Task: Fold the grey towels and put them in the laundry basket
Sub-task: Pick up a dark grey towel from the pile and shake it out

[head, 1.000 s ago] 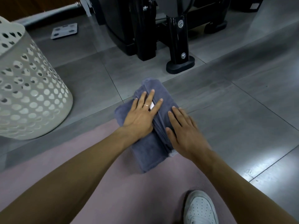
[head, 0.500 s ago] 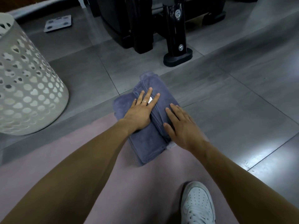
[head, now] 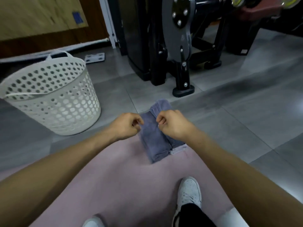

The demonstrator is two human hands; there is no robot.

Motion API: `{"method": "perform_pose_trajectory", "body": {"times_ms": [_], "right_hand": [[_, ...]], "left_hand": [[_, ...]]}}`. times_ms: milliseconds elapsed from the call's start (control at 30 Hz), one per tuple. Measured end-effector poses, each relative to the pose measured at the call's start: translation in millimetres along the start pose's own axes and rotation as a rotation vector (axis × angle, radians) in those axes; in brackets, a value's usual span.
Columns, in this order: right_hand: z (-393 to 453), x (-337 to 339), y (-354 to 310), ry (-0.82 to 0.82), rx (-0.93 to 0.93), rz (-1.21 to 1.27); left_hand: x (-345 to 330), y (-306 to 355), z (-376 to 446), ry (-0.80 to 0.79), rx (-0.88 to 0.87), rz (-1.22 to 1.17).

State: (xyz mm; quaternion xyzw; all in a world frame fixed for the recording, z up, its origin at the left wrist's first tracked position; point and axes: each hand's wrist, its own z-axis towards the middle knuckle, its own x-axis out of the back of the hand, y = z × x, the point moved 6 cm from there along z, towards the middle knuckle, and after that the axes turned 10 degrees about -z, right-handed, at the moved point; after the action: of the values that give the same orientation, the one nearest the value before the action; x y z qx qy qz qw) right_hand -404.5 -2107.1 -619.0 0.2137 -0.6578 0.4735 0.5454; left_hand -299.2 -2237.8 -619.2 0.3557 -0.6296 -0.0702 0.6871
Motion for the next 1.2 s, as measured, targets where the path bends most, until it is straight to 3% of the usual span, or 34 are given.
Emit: {"method": "perform_pose_trajectory", "body": {"times_ms": [233, 500, 733, 967, 1200], "right_hand": [[-53.1, 32.6, -144.8, -0.112, 0.211, -0.160], [-125.8, -24.9, -295.5, -0.206, 0.391, 0.027], [-135.4, -126.1, -375.9, -0.358, 0.495, 0.087], [-114.4, -244.2, -402.8, -0.522, 0.404, 0.139], [-84.1, -328.6, -404.7, -0.606, 0.330, 0.139]], "left_hand": [[91.2, 10.8, -173.1, 0.049, 0.094, -0.015], [137.7, -60.8, -348.9, 0.233, 0.363, -0.103], [101.8, -201.6, -445.9, 0.195, 0.656, -0.141], [42.9, -349.9, -488.3, 0.186, 0.998, -0.229], [-15.9, -449.2, -473.2, 0.212, 1.053, -0.152]]}}
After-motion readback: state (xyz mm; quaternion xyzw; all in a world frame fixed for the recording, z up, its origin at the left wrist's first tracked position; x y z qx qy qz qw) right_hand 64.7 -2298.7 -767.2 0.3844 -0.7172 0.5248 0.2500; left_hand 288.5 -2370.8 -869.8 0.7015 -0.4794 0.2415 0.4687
